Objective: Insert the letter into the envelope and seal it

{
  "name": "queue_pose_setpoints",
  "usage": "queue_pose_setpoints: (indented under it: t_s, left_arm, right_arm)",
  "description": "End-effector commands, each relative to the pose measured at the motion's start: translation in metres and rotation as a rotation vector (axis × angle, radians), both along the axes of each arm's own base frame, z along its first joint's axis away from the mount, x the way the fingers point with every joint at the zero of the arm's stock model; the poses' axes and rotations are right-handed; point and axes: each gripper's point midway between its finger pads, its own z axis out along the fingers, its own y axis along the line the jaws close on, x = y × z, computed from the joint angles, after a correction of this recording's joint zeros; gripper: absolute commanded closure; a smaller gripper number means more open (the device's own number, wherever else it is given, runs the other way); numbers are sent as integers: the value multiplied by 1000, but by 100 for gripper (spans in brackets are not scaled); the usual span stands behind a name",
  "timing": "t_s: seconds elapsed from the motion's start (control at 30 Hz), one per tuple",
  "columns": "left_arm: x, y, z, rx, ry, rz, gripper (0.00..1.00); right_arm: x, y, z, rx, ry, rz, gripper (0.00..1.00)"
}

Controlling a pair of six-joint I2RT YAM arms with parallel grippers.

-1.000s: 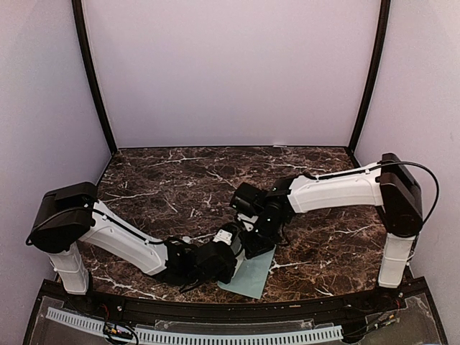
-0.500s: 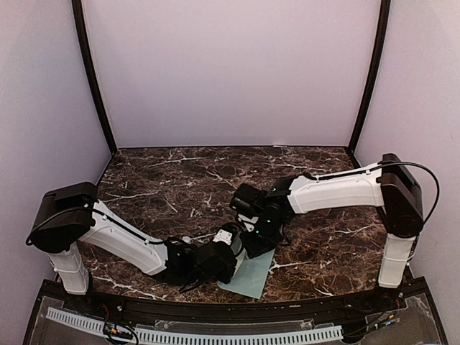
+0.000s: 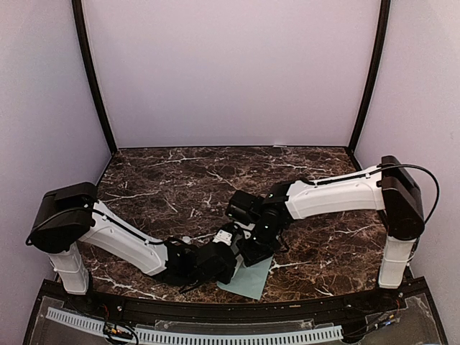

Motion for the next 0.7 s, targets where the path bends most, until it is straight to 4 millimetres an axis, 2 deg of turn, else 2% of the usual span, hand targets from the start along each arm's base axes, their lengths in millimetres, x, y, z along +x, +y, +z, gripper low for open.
queue_pose_setpoints:
  t_s: [0.0,0.1,0.23,0.33,0.5,0.67]
  left_arm:
    - [8,-2,16,-25,-35,17,100]
    - [8,-3,17,-26,-36,12,100]
    - [8,-3,17,-24,-38,13,100]
    - [9,-1,17,-21,-40,20,100]
    - [10,1,16,-15,-46,33,100]
    - [11,2,16,-15,-43,45,100]
  right_arm:
    - [24,-43,-16,-160,-65,-54,100]
    - [44,-53,-19,-197,-112,-78,100]
    - [48,-53,-20,-205,-121,-76,100]
    - [32,-45,-20,-180,-82,-46,100]
    - [-15,-22,-17,-115,27,38,100]
    - [-36,-8,-10,-62,70,55,100]
